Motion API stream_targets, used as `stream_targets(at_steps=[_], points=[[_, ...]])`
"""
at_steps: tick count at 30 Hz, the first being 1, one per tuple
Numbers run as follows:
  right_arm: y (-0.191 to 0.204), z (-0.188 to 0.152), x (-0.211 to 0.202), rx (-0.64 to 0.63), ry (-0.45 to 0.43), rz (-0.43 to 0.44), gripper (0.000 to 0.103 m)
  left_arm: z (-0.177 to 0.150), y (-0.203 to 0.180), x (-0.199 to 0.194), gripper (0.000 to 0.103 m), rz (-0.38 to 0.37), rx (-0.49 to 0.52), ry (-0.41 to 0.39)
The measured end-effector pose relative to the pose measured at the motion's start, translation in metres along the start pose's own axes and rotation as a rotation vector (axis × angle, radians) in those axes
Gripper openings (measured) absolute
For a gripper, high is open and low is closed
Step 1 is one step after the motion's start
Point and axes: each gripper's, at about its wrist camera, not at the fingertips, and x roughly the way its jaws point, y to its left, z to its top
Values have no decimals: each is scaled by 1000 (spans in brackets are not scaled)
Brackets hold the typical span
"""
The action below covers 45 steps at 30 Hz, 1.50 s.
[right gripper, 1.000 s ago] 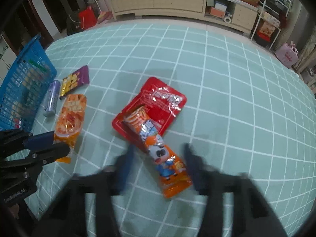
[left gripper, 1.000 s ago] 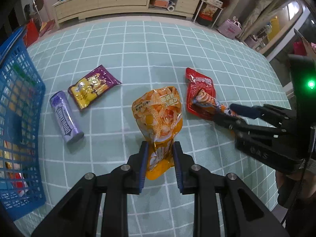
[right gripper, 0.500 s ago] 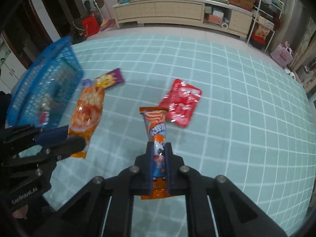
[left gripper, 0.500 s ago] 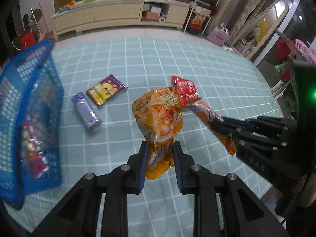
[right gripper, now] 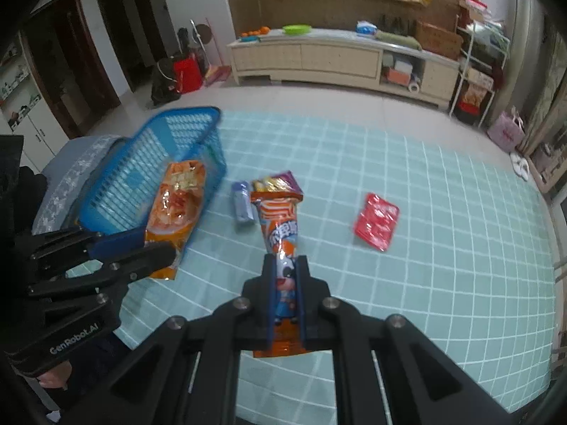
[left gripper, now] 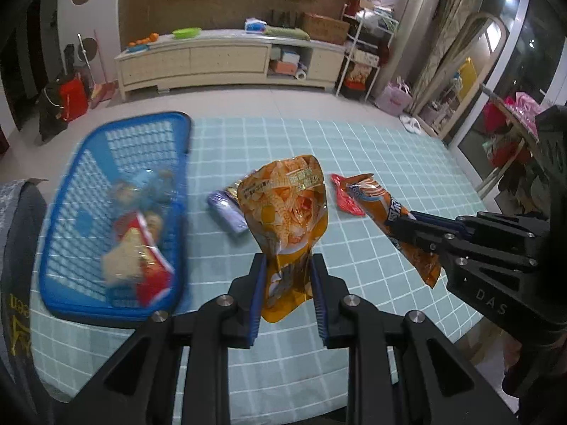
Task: Organize snacks
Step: 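Carry the orange pouch and candy packet over the blue basket with both grippers, then lower the candy stick packet into the basket and open the right gripper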
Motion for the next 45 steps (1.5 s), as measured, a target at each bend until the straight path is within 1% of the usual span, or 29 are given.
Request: stream_targets(at_steps=[3,6,10,14,21,26,29,35,41,43,45], points=[[21,9,-3,-8,-16,4,13,2,22,-18,23,16,5,-9],[41,16,-4,3,-32,19,13,-1,38,-35,23,18,11,-29],[64,28,1,13,-47,39,13,6,69,-49,23,40,10,-42],[87,40,12,21,-42,55,13,12,95,-58,23,51,-5,-58],[123,59,41,-4,-13,64,13,19,139,-56,23,69,-42,-56],[141,70,68,1,23,65,13,21,163,-42,23,70,-56,-36],[142,73,85,38,54,73,13,22,172,-32,23,65,-63,-19],[140,79,116,111,107,57,13,29,185,-21,23,65,-65,-9],[146,85,130,109,116,24,13,28,189,-16,23,63,-82,0],[147,88,134,111,113,35,14,26,189,-15,23,64,-86,8],[148,88,135,103,114,12,17,22,185,-16,23,71,-76,14]])
